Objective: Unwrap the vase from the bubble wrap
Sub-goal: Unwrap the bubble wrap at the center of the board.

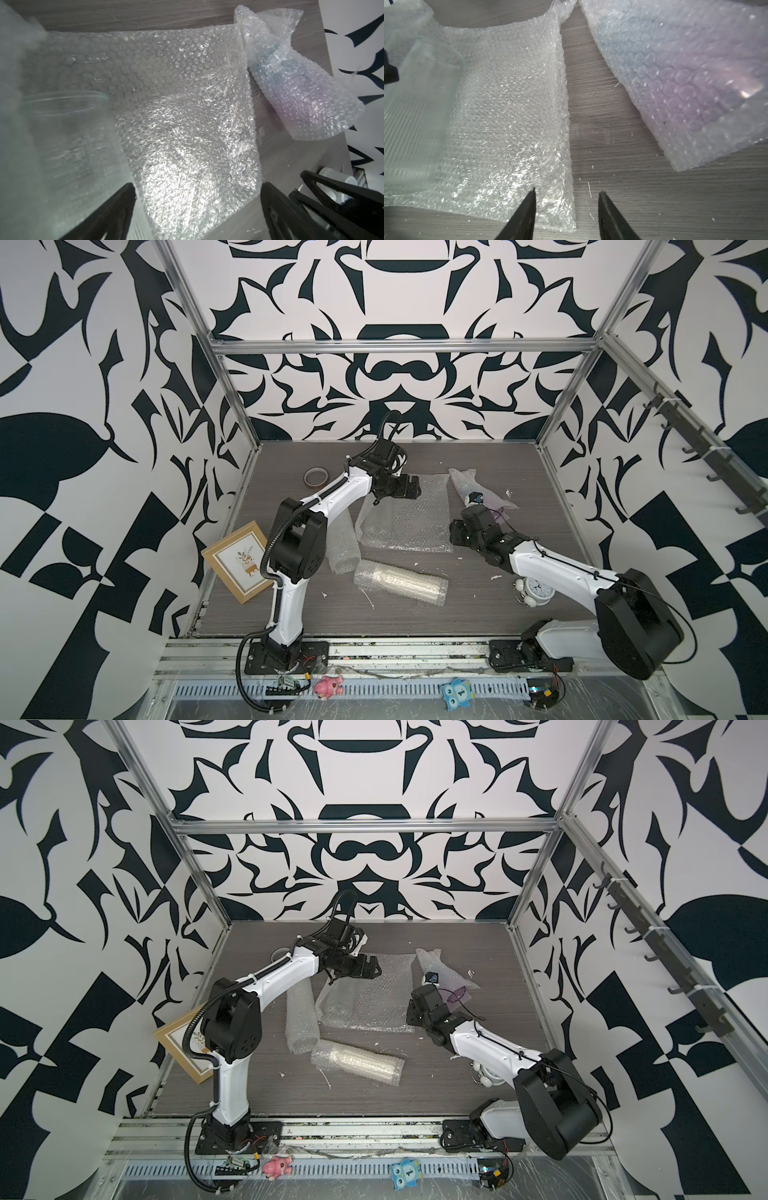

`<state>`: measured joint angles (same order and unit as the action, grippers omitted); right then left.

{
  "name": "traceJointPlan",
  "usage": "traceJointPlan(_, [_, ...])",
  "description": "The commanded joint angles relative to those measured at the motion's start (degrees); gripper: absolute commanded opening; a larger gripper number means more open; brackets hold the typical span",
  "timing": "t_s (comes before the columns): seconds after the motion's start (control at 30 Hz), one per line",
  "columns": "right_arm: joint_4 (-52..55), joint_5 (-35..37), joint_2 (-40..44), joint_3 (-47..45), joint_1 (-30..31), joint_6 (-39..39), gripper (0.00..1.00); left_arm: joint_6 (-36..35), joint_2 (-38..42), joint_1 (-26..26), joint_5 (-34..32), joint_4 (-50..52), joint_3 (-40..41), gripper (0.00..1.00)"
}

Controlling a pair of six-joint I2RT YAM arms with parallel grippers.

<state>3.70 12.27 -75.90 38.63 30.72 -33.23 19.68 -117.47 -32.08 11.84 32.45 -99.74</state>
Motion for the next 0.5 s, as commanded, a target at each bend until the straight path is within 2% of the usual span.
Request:
traceJointPlan(0.0, [0.6,1.4,1.4,0.4,-0.2,-0.2,0.51,0.0,-1.3,2.2,-3.7,3.6,-2.8,0.97])
traceJointPlan(0.47, [1.2,1.6,0.5,1.1,-0.2,0.1,0.51,-2.9,-1.9,12.5,-7.9,5.4,-2.3,0.98])
